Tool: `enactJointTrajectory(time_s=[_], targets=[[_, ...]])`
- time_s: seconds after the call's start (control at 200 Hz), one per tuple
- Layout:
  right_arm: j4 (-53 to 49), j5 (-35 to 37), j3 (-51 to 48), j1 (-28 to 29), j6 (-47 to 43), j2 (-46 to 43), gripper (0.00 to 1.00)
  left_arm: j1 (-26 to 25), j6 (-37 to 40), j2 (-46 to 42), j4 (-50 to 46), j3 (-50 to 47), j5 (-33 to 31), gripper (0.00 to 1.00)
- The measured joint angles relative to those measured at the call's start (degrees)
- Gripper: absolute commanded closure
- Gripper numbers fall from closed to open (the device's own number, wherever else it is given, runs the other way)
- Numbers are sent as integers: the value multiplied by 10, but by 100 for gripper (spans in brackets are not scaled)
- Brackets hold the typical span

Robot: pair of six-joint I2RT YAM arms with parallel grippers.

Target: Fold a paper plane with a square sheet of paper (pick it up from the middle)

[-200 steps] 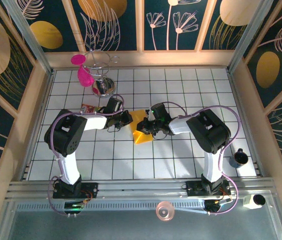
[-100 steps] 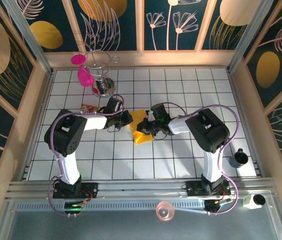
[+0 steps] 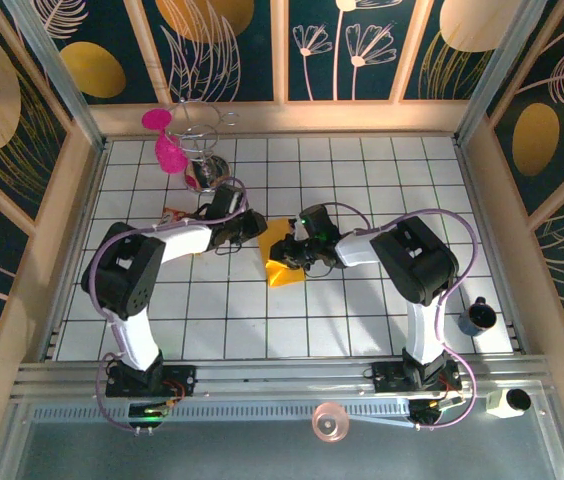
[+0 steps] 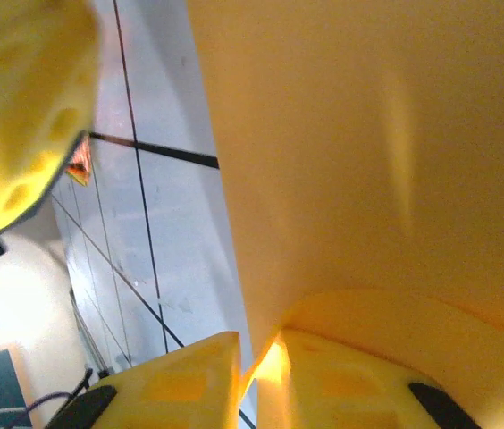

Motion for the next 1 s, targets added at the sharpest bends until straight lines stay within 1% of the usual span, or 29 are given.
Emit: enactJointTrajectory(time_s=[0.1, 0.23, 0.28, 0.37, 0.511, 0.611, 0.666, 0.711, 0.821, 1.001], targets=[[0, -7, 4, 0, -1, 0, 66, 0, -6, -33, -6, -1, -26, 74], [1, -13, 7, 0, -1, 0, 63, 0, -18, -72, -7, -20, -49, 72], [2, -14, 7, 0, -1, 0, 63, 1, -23, -88, -7, -35, -52, 73], [1, -13, 7, 0, -1, 0, 68, 0, -30, -108, -7, -60, -52, 79], [-12, -3, 7, -1, -8, 0, 84, -4, -43, -122, -6, -93, -46, 87], [-24, 4, 7, -3, -10, 4, 95, -24, -51, -122, -5, -105, -41, 93], [-27, 7, 7, -3, -11, 5, 100, -39, -54, -121, -3, -107, -37, 97], [-29, 7, 7, -4, -12, 5, 100, -50, -57, -116, 2, -107, -32, 100], [-29, 7, 7, -4, -13, 5, 100, -72, -63, -96, 13, -107, -23, 100], [-30, 7, 7, -4, -14, 5, 100, -78, -64, -61, 17, -106, -14, 100]])
